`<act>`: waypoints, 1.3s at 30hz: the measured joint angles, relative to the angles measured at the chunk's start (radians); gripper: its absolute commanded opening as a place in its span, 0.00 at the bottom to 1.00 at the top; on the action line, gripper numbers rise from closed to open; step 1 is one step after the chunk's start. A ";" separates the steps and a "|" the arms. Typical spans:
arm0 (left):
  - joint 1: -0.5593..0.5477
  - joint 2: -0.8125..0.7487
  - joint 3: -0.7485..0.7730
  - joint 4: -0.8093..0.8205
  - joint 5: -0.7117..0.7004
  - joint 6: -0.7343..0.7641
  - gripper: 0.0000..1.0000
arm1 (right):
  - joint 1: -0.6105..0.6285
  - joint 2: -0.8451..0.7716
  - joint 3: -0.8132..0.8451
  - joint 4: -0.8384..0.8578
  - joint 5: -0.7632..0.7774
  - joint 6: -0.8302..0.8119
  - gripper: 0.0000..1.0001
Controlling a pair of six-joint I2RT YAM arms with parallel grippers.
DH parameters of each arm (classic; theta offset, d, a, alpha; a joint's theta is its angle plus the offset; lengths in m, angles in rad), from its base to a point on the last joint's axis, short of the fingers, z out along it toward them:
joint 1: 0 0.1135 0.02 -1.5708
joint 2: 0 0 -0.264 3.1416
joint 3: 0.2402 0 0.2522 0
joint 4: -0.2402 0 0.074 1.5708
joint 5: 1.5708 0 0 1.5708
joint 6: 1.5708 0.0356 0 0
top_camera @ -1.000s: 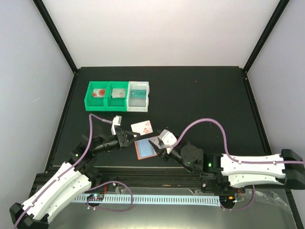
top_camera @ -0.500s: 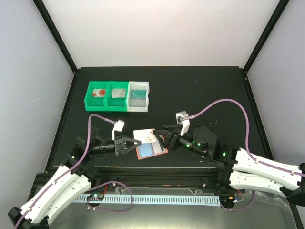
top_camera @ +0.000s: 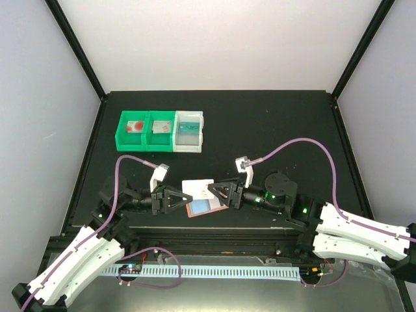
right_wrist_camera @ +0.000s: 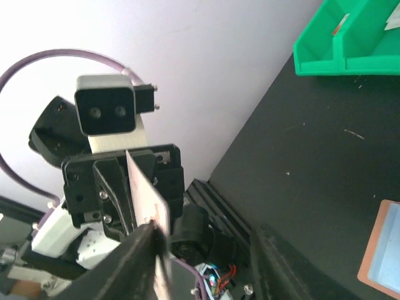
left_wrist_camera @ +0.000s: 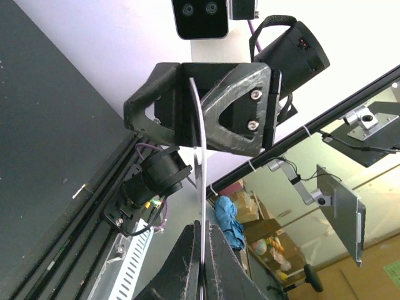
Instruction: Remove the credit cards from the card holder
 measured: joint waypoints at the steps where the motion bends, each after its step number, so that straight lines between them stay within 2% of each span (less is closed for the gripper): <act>1: 0.000 0.002 -0.004 0.008 0.006 -0.007 0.02 | 0.000 0.000 -0.009 0.012 -0.010 0.002 0.24; 5: 0.000 0.010 -0.010 0.016 0.018 -0.024 0.03 | 0.000 0.000 -0.040 0.071 -0.034 0.035 0.02; 6: 0.000 0.010 -0.010 0.016 0.019 -0.024 0.08 | 0.000 0.000 -0.043 0.084 -0.038 0.040 0.01; 8: 0.002 0.010 -0.010 0.012 0.011 -0.023 0.26 | 0.000 -0.004 -0.043 0.106 -0.042 0.054 0.01; 9: 0.003 0.011 -0.009 0.010 0.007 -0.018 0.29 | 0.000 -0.008 -0.043 0.117 -0.044 0.056 0.01; 12: 0.001 0.013 -0.006 0.007 -0.006 -0.029 0.30 | 0.000 -0.019 -0.049 0.140 -0.041 0.072 0.01; 16: 0.001 -0.030 -0.013 0.025 -0.071 -0.079 0.27 | 0.000 -0.034 -0.104 0.212 -0.032 0.113 0.01; 22: 0.000 -0.098 -0.101 0.117 -0.174 -0.186 0.26 | 0.000 -0.032 -0.179 0.329 -0.032 0.171 0.01; 25: 0.000 -0.095 -0.127 0.140 -0.193 -0.220 0.17 | 0.000 -0.032 -0.196 0.362 -0.032 0.192 0.01; 27: 0.000 -0.090 -0.133 0.157 -0.196 -0.237 0.04 | 0.000 -0.031 -0.206 0.383 -0.032 0.205 0.01; 31: 0.000 -0.088 -0.133 0.187 -0.201 -0.259 0.01 | -0.002 -0.027 -0.218 0.417 -0.026 0.225 0.01; 36: 0.000 -0.068 -0.133 0.196 -0.200 -0.269 0.02 | -0.005 -0.025 -0.230 0.424 -0.017 0.238 0.13; 39: 0.000 -0.058 -0.133 0.195 -0.203 -0.269 0.02 | -0.005 -0.032 -0.235 0.404 -0.006 0.228 0.25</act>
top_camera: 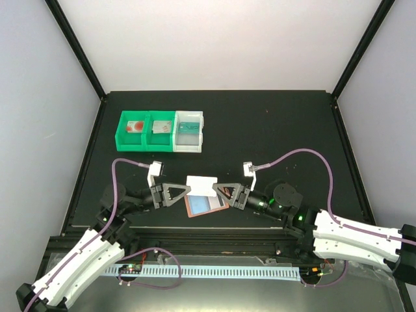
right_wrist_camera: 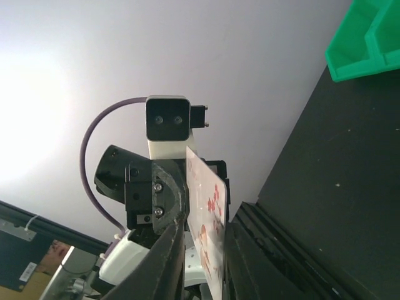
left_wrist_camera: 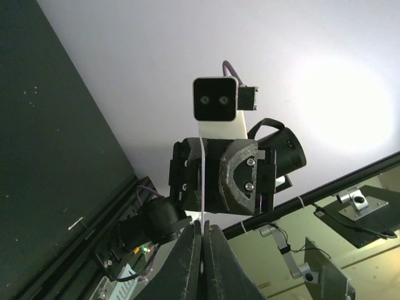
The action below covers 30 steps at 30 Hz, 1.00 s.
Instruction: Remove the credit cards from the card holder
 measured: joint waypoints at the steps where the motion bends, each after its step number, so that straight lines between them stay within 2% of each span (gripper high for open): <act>1: 0.000 0.006 0.000 0.000 -0.004 0.000 0.02 | 0.000 -0.008 -0.003 -0.013 0.006 -0.013 0.30; 6: 0.002 0.085 0.033 -0.040 -0.009 0.028 0.02 | 0.000 -0.056 -0.006 -0.094 0.035 -0.060 0.55; 11: 0.029 0.170 0.147 -0.158 -0.010 0.123 0.02 | 0.000 -0.071 -0.006 -0.197 0.056 -0.132 0.79; 13: 0.045 0.199 0.195 -0.207 -0.010 0.164 0.02 | 0.000 -0.071 -0.006 -0.246 0.061 -0.157 0.90; 14: 0.055 0.216 0.221 -0.235 -0.011 0.188 0.02 | 0.000 -0.071 -0.006 -0.267 0.063 -0.161 0.99; 22: 0.139 0.387 0.406 -0.465 -0.013 0.404 0.02 | 0.000 -0.130 -0.034 -0.354 0.067 -0.227 1.00; 30: 0.366 0.573 0.522 -0.651 0.015 0.631 0.02 | 0.000 -0.129 -0.034 -0.418 0.068 -0.271 1.00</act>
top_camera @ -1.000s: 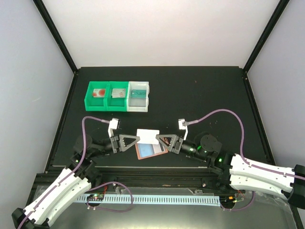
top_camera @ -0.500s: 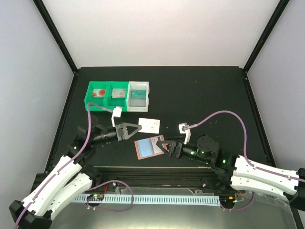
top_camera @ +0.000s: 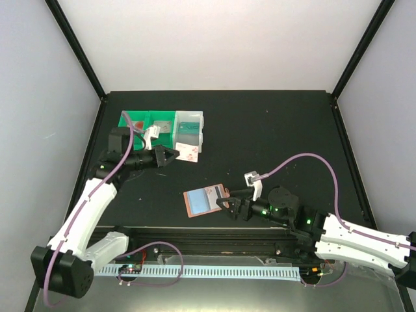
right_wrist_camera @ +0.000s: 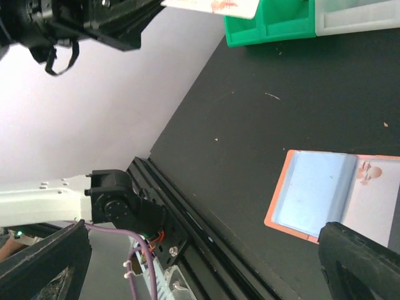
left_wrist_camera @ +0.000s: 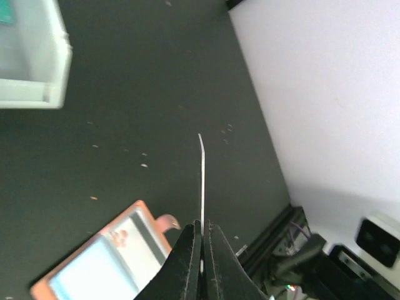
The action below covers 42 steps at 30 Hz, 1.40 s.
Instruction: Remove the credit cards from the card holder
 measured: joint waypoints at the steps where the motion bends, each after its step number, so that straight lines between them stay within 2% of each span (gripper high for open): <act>1: 0.022 0.021 0.015 -0.021 0.000 0.021 0.02 | 0.000 0.002 0.000 -0.002 -0.001 -0.003 1.00; 7: 0.151 0.211 0.188 -0.151 -0.008 0.121 0.01 | 0.000 0.008 0.017 -0.044 -0.001 -0.029 1.00; 17: 0.264 0.516 0.504 -0.317 -0.096 0.230 0.02 | 0.000 -0.033 0.026 -0.062 0.023 -0.042 1.00; 26: 0.303 0.744 0.708 -0.373 -0.180 0.264 0.02 | 0.000 -0.040 0.072 -0.132 0.061 -0.041 1.00; 34: 0.304 0.921 0.784 -0.369 -0.188 0.255 0.02 | 0.000 0.033 0.144 -0.169 0.089 -0.046 1.00; 42: 0.304 1.035 0.895 -0.360 -0.203 0.252 0.02 | 0.000 0.104 0.179 -0.166 0.094 -0.060 1.00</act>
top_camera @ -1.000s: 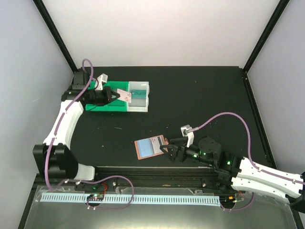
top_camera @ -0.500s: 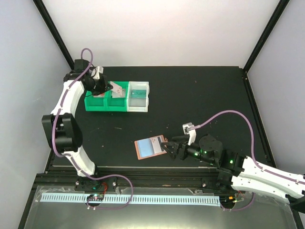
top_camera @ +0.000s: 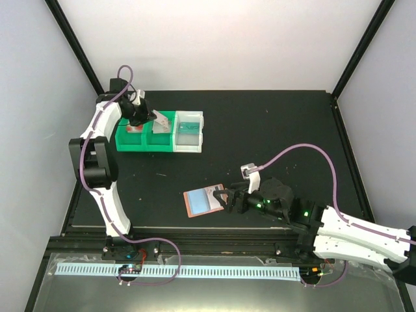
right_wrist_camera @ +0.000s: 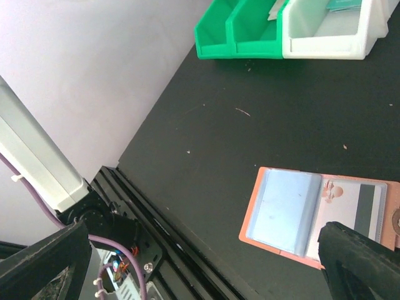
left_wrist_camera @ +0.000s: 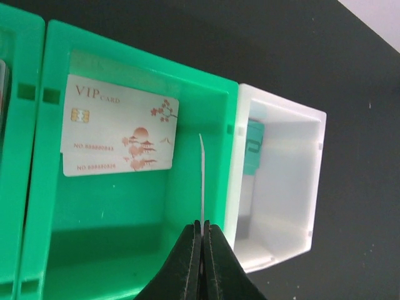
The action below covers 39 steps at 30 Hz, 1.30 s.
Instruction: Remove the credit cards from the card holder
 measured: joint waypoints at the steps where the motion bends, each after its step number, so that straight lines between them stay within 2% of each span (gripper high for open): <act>1: 0.000 0.011 0.009 0.000 -0.002 0.000 0.01 | 0.000 0.008 0.000 0.000 0.000 0.000 1.00; 9: 0.000 0.092 0.039 0.023 0.000 0.000 0.02 | 0.000 0.017 0.017 -0.005 0.019 -0.010 1.00; 29: -0.002 0.175 0.064 0.090 0.000 -0.004 0.02 | 0.000 0.017 0.039 -0.013 0.079 -0.052 1.00; 39: -0.003 0.201 0.093 0.091 0.001 -0.011 0.08 | 0.000 0.006 0.039 -0.016 0.087 -0.054 1.00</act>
